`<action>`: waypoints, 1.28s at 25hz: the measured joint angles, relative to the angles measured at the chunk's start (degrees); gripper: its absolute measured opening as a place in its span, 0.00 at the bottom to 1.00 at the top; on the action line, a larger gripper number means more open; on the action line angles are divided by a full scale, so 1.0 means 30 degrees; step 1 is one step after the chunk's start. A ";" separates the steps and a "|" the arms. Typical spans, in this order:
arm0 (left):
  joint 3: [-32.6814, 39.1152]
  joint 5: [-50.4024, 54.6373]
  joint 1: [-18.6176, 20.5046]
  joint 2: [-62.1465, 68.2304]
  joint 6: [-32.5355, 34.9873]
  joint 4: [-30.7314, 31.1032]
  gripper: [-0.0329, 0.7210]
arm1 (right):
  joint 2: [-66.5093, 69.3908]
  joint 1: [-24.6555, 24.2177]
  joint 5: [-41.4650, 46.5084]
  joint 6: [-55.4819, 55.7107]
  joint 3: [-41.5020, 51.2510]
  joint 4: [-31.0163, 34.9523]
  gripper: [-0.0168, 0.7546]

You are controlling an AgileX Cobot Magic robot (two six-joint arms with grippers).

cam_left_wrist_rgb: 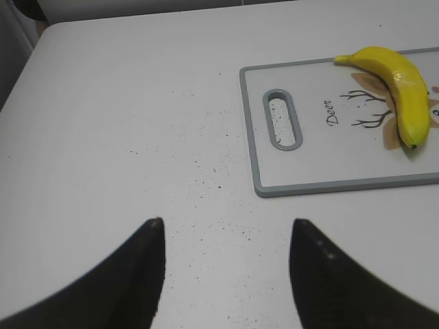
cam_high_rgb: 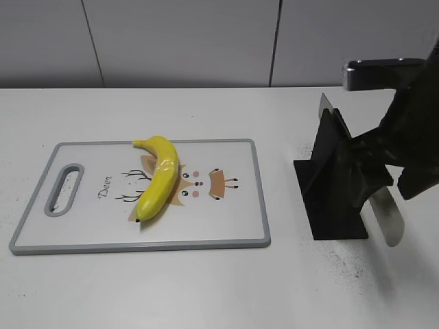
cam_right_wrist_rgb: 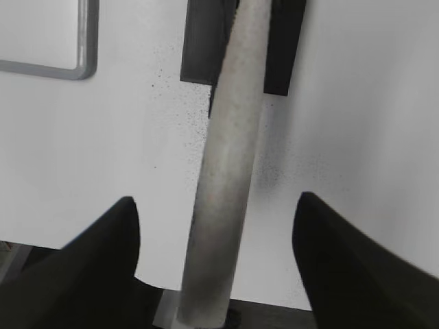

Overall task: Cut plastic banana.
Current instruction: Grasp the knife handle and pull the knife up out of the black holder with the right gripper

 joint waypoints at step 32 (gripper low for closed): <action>0.0000 0.0000 0.0000 0.0000 0.0000 -0.0001 0.78 | 0.2418 -0.0028 -0.0884 0.0657 -0.0014 -0.0429 0.23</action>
